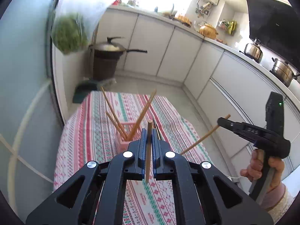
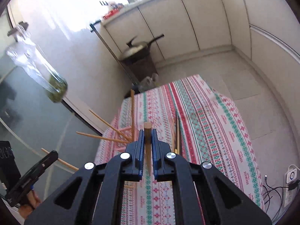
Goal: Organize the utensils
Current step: 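Grasp a chopstick with the right tool while the left tool carries its chopstick toward the holder, then lower both held chopsticks into the pink holder and open both tools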
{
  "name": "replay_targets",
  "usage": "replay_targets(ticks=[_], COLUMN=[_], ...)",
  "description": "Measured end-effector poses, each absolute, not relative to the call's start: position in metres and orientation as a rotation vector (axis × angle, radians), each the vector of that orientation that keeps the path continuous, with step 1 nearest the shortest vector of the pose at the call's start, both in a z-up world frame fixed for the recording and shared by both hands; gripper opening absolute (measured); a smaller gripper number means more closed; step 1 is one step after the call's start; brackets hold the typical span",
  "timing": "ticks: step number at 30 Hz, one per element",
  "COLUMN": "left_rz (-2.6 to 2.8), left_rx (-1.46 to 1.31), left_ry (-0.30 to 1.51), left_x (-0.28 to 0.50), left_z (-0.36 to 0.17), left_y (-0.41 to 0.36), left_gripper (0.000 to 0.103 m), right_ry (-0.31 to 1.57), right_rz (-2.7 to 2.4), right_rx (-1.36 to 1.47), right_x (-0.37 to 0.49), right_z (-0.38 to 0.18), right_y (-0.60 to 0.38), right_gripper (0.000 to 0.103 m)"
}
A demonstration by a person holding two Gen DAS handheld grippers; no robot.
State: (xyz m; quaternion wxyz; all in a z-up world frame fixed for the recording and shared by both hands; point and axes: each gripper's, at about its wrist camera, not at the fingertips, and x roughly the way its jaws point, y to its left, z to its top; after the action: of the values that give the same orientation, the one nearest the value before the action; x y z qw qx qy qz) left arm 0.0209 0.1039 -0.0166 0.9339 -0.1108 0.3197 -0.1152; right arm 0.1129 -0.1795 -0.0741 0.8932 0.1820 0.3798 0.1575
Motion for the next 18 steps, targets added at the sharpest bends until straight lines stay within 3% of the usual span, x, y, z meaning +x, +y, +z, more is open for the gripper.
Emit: replay_targets(ticks=[10, 18], left_rz=[-0.144, -0.043], left_rx=[-0.195, -0.154], left_ry=[0.507, 0.485], left_x=[0.054, 0.100], left_z=[0.031, 0.023], left_y=[0.098, 0.093], left_gripper=[0.004, 0.004], right_ry=[0.655, 0.647], right_rz=[0.363, 0.372], right_rx=[0.453, 0.472], right_x=[0.123, 0.144], right_z=[-0.017, -0.013], right_y=[-0.187, -0.185], right_gripper=[0.007, 0.007])
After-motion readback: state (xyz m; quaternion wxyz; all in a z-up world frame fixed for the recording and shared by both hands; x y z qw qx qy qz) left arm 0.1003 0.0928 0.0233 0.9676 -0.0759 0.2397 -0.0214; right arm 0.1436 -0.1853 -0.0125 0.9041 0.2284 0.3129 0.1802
